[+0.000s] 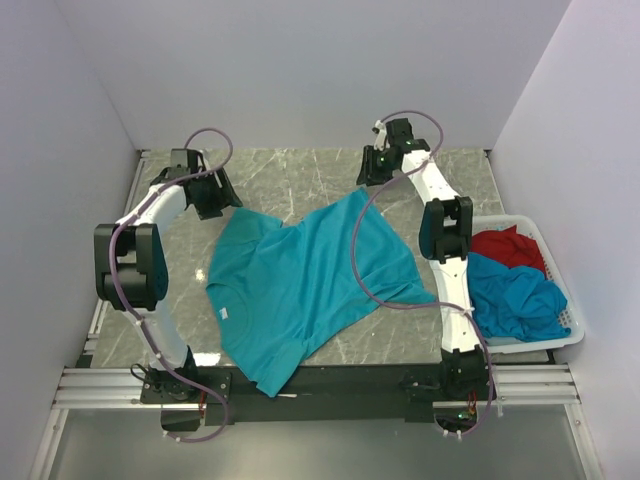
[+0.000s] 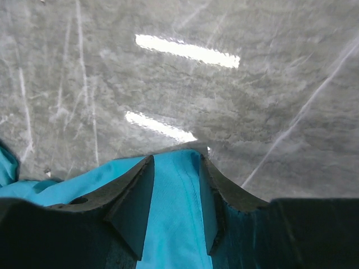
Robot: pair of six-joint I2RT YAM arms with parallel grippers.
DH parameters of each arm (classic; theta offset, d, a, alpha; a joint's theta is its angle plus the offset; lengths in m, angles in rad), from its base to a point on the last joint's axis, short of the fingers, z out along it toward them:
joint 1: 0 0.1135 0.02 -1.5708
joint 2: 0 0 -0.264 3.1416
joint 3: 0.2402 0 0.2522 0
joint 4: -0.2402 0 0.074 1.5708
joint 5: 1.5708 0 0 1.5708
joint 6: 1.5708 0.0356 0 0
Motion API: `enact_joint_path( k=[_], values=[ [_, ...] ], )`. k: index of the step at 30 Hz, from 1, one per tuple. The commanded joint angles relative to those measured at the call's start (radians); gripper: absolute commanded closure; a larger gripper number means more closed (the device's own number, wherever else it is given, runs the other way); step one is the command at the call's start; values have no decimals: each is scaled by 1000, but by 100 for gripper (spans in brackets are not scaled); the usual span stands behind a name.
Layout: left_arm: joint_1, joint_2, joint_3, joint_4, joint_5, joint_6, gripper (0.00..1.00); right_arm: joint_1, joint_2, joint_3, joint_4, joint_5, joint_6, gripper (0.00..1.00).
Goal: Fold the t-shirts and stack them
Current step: Flatten the tshirt out
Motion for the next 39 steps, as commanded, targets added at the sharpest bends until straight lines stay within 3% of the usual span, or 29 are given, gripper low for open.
enact_joint_path(
  k=[1,17,20,24,26,30,39],
  values=[
    [-2,-59,-22,21,32,15,29,-2,26,30,-11,-21,45,55],
    [-3,-86,-57,27,15,19,28,-4,52,16,-16,-4,85,61],
    [-2,-79,-58,28,10,21,28,-5,48,4,-25,-18,80,72],
    [-2,-55,-37,28,4,19,28,-8,40,-10,-14,-33,80,94],
    [-3,-27,-22,18,-2,27,30,-14,34,-5,-5,-47,80,100],
    [-2,37,50,-8,-23,39,32,-33,0,18,9,-52,71,100],
    [-16,233,266,-105,-88,77,47,-45,-86,-89,38,-124,68,100]
  ],
)
